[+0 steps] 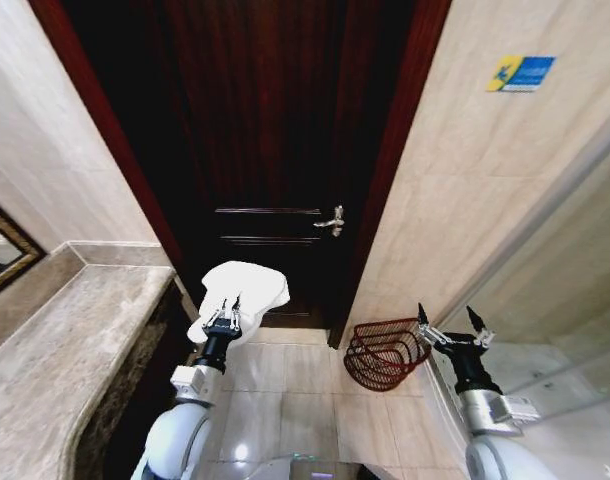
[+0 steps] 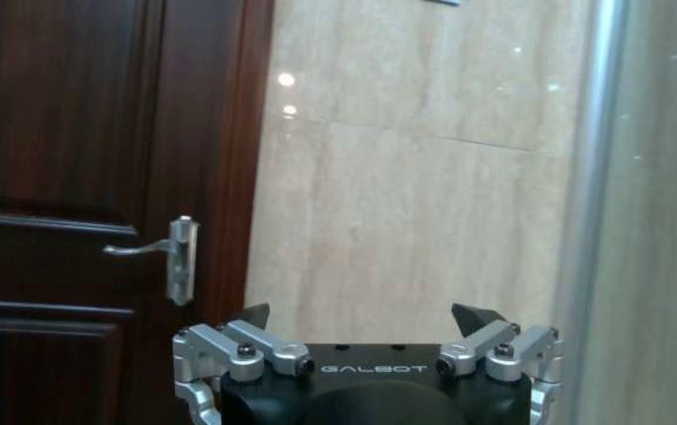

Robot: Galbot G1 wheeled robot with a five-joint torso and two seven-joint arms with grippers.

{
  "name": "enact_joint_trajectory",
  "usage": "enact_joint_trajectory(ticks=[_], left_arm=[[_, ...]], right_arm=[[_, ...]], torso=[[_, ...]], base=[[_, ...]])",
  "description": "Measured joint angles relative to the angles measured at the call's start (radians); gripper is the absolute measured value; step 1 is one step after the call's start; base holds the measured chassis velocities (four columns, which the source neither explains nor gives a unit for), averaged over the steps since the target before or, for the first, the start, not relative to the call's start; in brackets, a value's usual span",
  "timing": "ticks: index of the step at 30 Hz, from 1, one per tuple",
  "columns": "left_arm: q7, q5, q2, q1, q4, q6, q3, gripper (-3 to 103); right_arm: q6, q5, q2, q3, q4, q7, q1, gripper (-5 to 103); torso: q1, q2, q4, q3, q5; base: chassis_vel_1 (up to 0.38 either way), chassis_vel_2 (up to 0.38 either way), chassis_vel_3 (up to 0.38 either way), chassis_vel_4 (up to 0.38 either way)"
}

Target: Discard the used towel into the hamper.

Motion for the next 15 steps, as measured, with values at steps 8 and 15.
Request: enact_joint_trajectory(ticks=[8, 15], left_arm=[[0.000, 0.000, -0.001, 0.000, 0.007, 0.000, 0.007, 10], [0.000, -0.001, -0.001, 0.000, 0.006, -0.001, 0.001, 10]], right_arm=[[0.001, -0.001, 0.000, 0.001, 0.008, 0.000, -0.005, 100], [0.002, -0.006, 0.000, 0.001, 0.009, -0.002, -0.007, 100]], torso=[[0.000, 0.000, 0.0001, 0.000, -0.0001], [0.000, 0.000, 0.0000, 0.000, 0.0000]], base=[[-0.040, -0.104, -0.063, 0.001], [-0.029, -0.118, -0.068, 0.018]])
